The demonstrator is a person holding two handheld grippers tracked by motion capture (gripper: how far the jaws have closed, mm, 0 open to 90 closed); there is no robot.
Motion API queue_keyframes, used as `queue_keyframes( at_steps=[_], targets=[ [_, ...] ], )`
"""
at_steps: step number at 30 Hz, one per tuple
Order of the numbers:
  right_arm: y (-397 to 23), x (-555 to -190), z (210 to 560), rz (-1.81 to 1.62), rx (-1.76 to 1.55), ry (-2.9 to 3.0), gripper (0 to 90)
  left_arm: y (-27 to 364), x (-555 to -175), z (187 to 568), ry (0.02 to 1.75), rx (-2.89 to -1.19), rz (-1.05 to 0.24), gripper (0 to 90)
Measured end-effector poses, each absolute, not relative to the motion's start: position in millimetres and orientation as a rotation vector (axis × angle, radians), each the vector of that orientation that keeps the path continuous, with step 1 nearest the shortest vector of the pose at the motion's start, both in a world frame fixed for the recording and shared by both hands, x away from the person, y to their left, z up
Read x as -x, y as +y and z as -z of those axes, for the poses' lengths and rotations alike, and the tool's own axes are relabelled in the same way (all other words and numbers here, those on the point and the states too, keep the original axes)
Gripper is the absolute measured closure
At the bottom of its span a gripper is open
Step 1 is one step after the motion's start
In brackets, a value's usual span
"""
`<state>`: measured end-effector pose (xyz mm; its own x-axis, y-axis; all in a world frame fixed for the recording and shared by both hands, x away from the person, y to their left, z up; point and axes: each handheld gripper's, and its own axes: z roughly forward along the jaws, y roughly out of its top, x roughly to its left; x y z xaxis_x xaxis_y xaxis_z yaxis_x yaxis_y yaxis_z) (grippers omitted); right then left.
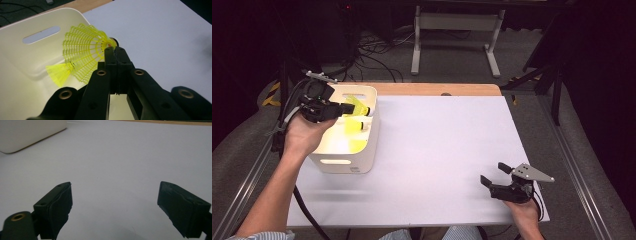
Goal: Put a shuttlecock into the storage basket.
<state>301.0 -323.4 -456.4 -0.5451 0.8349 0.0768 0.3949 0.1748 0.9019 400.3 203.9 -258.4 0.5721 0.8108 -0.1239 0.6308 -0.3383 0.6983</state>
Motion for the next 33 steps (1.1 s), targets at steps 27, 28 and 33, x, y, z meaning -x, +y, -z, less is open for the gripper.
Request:
queue_keyframes(
  at_steps=[27,28,33],
  targets=[
    [-323,-301,457,-1.34,-1.157,2.019,13.2,210,-415,281,1.241,-2.1,-0.364,90.0],
    [-323,-301,457,-1.339,-1.159,2.02,13.2,209,-415,282,1.248,-2.097,-0.367,90.0],
    [-324,-301,457,-1.34,-1.158,2.022,13.1,209,-420,286,1.26,-2.093,-0.365,90.0]
  ],
)
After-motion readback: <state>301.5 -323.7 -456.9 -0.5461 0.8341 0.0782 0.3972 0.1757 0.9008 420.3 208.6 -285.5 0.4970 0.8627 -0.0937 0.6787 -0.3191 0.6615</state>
